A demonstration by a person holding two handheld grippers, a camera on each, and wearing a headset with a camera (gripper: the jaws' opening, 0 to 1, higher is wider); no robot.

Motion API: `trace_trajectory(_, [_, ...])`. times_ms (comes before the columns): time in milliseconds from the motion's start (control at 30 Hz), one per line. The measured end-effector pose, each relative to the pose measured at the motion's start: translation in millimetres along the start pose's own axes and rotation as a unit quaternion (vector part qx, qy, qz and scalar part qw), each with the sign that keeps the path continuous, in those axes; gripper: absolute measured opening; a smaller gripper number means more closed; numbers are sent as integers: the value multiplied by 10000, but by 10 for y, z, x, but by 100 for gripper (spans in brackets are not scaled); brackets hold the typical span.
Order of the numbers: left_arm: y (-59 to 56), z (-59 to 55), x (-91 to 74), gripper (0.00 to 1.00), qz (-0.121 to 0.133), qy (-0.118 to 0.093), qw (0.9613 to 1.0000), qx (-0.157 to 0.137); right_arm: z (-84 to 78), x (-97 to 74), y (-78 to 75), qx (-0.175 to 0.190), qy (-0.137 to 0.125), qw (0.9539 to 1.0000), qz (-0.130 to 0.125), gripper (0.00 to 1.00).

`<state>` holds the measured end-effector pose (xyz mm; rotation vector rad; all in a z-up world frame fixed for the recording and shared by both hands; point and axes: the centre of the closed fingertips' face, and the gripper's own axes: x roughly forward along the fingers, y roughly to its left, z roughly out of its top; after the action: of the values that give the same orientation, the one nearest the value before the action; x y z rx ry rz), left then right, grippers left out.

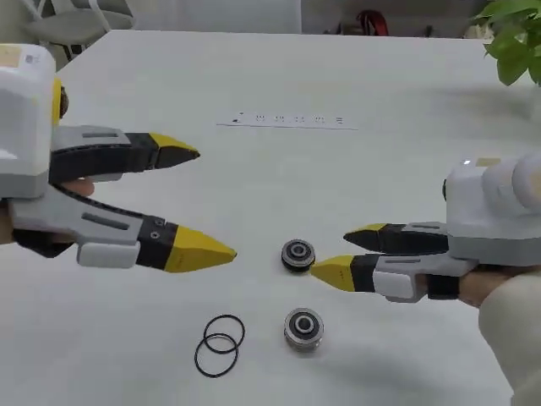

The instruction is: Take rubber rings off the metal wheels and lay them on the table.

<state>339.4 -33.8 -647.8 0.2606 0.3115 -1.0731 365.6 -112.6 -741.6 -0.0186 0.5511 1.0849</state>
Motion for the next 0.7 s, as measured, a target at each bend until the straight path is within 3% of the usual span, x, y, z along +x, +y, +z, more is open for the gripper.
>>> trace_trajectory(367, [34,6,440,75,-220,-107,9995,-198,-113,37,-123,180,45,9998,-63,45])
trace_trajectory(600, [148,-185,657,68,-371,18,9988,-316,-160,106,-188,280,51,9996,-48,44])
trace_trajectory(700, [84,-230,783,65,-427,129,9988,-178,-171,139,-207,299,68,9995,-42,44])
